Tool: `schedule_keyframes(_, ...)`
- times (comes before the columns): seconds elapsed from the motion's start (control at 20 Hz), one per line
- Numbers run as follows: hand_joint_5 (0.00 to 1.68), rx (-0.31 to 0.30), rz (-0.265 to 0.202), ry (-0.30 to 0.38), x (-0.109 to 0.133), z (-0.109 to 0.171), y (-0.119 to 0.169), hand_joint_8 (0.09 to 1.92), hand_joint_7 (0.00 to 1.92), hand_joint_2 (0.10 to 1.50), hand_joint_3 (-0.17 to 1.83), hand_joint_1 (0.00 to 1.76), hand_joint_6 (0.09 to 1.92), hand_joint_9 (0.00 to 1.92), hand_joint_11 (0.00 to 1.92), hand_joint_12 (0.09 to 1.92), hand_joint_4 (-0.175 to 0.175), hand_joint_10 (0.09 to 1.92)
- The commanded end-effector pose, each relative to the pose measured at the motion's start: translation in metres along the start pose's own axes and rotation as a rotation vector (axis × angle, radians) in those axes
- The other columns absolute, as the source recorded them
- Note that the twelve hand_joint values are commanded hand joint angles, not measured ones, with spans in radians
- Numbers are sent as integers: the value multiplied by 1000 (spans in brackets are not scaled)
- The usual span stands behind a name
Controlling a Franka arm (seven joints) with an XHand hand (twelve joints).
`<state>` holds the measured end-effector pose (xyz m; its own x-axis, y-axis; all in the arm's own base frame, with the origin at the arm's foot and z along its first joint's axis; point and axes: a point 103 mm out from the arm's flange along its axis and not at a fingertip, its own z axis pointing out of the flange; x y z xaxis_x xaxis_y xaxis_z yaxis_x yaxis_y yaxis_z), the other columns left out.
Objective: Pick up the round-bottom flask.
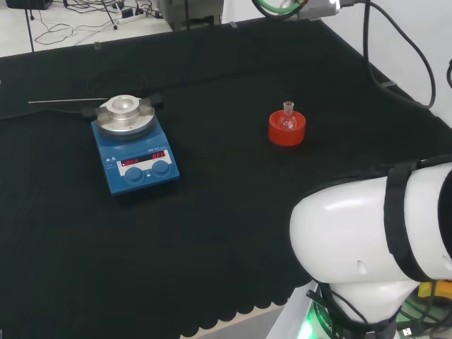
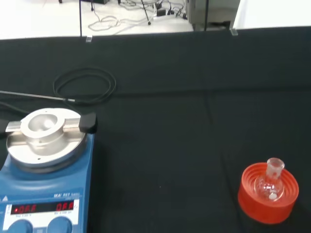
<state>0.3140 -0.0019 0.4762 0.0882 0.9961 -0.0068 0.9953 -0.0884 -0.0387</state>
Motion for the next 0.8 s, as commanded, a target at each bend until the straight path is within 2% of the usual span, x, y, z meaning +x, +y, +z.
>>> schedule_keyframes(0.05,421,-3,62,6,-28,11,7,583,163,1288,290,113,173,274,30,1386,-7,628)
schedule_keyframes(0.45,417,48,102,38,-71,48,56,579,160,1281,273,138,169,274,22,1392,-7,626)
schedule_keyframes(0.8,413,58,143,79,-110,78,102,578,159,1271,261,166,164,276,20,1398,-9,627)
